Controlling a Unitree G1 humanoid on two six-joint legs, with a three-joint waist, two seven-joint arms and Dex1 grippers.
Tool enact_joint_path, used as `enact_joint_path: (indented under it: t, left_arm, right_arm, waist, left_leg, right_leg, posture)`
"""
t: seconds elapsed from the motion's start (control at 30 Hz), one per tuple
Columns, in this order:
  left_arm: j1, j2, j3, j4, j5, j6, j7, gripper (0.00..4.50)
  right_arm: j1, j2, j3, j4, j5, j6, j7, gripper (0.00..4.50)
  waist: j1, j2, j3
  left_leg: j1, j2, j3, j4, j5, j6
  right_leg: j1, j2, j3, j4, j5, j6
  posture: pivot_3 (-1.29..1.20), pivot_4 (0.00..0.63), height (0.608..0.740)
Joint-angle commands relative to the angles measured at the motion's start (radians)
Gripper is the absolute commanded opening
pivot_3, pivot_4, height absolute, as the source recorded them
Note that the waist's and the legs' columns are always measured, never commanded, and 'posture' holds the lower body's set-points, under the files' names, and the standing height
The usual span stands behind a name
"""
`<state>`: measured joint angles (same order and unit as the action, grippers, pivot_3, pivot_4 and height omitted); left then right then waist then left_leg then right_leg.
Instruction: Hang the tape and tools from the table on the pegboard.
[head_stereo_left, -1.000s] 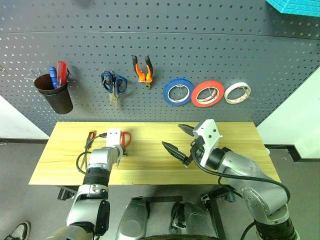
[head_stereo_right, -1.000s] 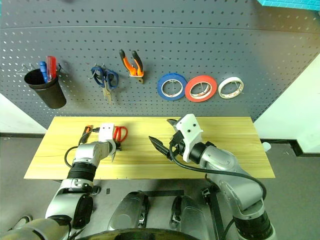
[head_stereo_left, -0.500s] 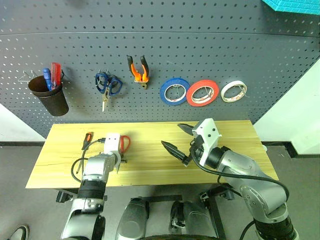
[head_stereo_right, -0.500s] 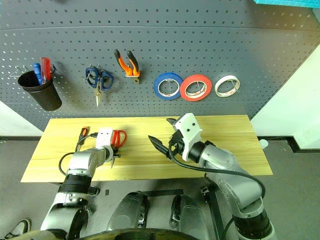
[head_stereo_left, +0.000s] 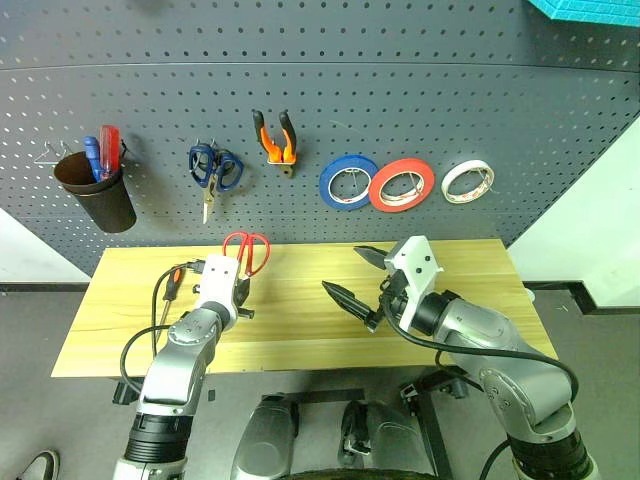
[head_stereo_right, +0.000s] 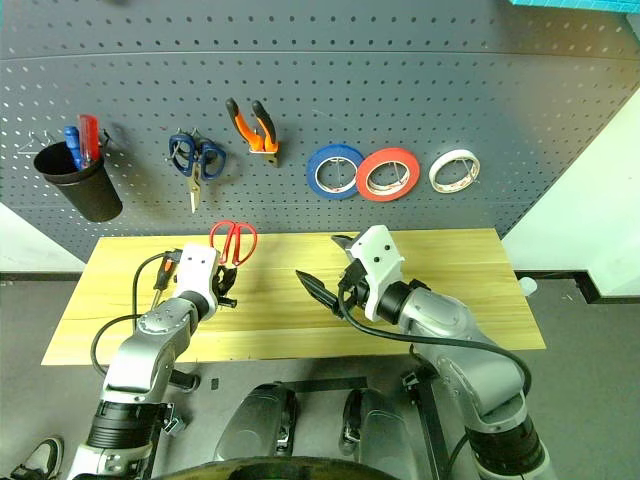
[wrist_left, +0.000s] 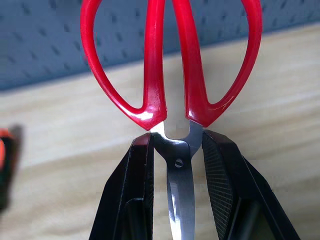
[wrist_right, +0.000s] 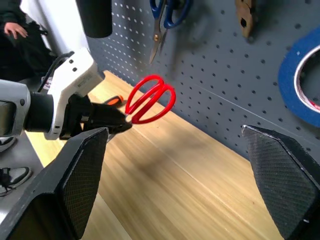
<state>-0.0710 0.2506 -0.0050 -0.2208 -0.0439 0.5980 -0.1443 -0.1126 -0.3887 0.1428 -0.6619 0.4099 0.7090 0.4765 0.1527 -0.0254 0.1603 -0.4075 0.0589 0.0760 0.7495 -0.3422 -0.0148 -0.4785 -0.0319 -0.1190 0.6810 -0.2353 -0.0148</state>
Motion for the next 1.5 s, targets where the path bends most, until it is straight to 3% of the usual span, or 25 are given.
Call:
enact_joint_path:
  t: [0.03,0.37,0.93,1.5]
  left_arm:
    - [0.002,0.007,-0.004,-0.041,0.038,-0.125,0.012,1.05]
    - [-0.005,0.033,-0.048,0.018,0.129,-0.507,-0.005,1.05]
    - [-0.054,0.048,0.02,0.115,0.26,-0.885,0.144,1.05]
    - [-0.118,0.014,0.047,0.227,0.312,-0.865,0.25,1.05]
  right_arm:
    - [-0.015,0.002,-0.036,-0.016,0.043,-0.036,0.027,4.5]
    - [0.027,0.051,-0.06,-0.017,0.081,-0.219,0.081,4.5]
    - [0.066,0.123,-0.038,0.023,0.065,-0.433,0.079,4.5]
    - [0.059,0.13,-0.043,0.041,0.054,-0.475,0.062,4.5]
  waist:
    - [0.0,0.0,0.0]
    - [0.003,0.0,0.0]
    - [0.029,0.001,-0.001]
    - [0.05,0.0,-0.002]
  left_leg:
    - [0.0,0.0,0.0,0.0,0.0,0.0]
    - [0.0,0.0,0.0,-0.001,0.0,0.0]
    - [0.0,0.001,0.001,-0.001,0.0,0.0]
    - [0.0,0.001,0.001,0.0,0.0,0.0]
  right_leg:
    - [0.0,0.0,0.0,0.0,0.0,0.0]
    - [0.0,0.0,0.0,-0.001,0.0,0.0]
    - [0.0,0.001,0.0,-0.001,0.0,0.0]
    - [0.0,0.002,0.0,0.0,0.0,0.0]
  posture:
    - [0.3,0.111,0.676]
    - [0.3,0.098,0.676]
    - [0.29,0.089,0.676]
    - [0.29,0.09,0.676]
